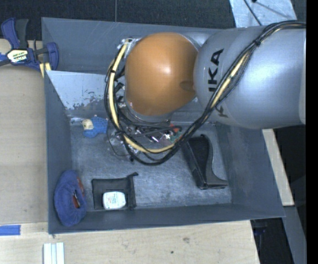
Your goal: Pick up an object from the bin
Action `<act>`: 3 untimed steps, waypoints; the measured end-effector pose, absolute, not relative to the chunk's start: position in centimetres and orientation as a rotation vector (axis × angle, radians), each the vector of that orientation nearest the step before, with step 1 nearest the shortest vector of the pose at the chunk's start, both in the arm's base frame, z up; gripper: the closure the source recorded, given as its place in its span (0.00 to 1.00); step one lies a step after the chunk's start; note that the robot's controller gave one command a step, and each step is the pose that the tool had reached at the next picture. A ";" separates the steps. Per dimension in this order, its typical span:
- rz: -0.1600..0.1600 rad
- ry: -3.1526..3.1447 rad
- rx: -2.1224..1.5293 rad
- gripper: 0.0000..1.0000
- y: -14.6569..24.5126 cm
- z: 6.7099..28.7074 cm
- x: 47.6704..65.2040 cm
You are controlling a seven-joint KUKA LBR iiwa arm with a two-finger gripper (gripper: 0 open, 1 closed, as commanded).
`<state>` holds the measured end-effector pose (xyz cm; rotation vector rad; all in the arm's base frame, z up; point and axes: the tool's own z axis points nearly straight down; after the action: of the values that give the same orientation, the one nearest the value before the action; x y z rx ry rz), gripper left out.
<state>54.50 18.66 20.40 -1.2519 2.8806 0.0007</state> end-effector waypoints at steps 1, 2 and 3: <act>0.001 2.878 -1.249 0.00 18.8 20.7 54.5; 0.002 2.907 -1.209 0.00 18.5 11.6 51.7; 0.002 2.860 -1.306 0.00 19.1 8.2 48.6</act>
Offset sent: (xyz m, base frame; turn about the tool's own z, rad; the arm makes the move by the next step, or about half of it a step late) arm 0.0000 0.0000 0.0000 0.0000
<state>48.63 19.10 8.21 -1.3056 2.8600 0.0024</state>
